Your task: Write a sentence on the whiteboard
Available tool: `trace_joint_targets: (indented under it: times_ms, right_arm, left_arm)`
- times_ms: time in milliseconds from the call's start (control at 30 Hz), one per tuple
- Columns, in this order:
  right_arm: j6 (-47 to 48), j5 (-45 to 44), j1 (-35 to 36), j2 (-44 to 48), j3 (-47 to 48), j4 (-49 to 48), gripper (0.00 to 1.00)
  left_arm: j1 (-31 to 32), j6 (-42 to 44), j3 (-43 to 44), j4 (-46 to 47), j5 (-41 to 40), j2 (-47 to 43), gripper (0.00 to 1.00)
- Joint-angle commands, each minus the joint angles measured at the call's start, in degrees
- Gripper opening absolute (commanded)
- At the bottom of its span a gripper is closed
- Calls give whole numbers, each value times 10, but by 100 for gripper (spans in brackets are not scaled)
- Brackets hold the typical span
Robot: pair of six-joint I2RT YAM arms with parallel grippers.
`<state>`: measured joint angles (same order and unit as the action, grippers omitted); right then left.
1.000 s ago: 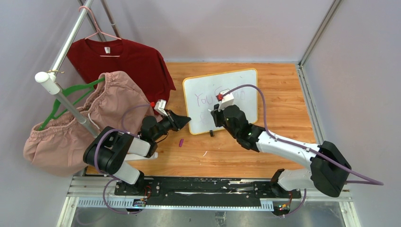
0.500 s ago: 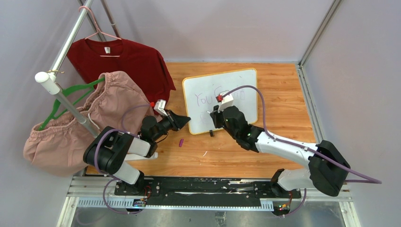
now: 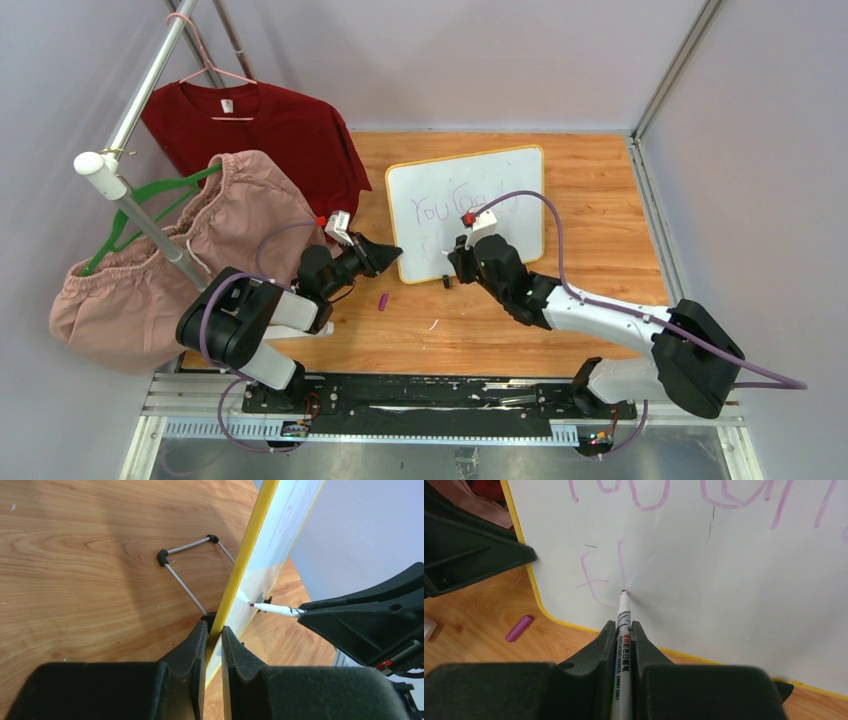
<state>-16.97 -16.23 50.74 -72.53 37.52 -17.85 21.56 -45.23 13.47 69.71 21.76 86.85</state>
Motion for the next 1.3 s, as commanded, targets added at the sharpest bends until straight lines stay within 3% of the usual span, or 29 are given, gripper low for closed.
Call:
trace_joint_targets:
  times_ms: [0,400,1267]
  right_arm:
    - [-11,-11,-7,-2,-21,27,0]
    - [-16,-10,-6,5,-31,33,0]
    - [15,-24,-23,-6,48,41,0]
  left_arm:
    - [3,-6,-2,46,10,-9,0]
    - [3,-6,-1,47,10,-8,0]
    - [7,-9,-4,55,11,-7,0]
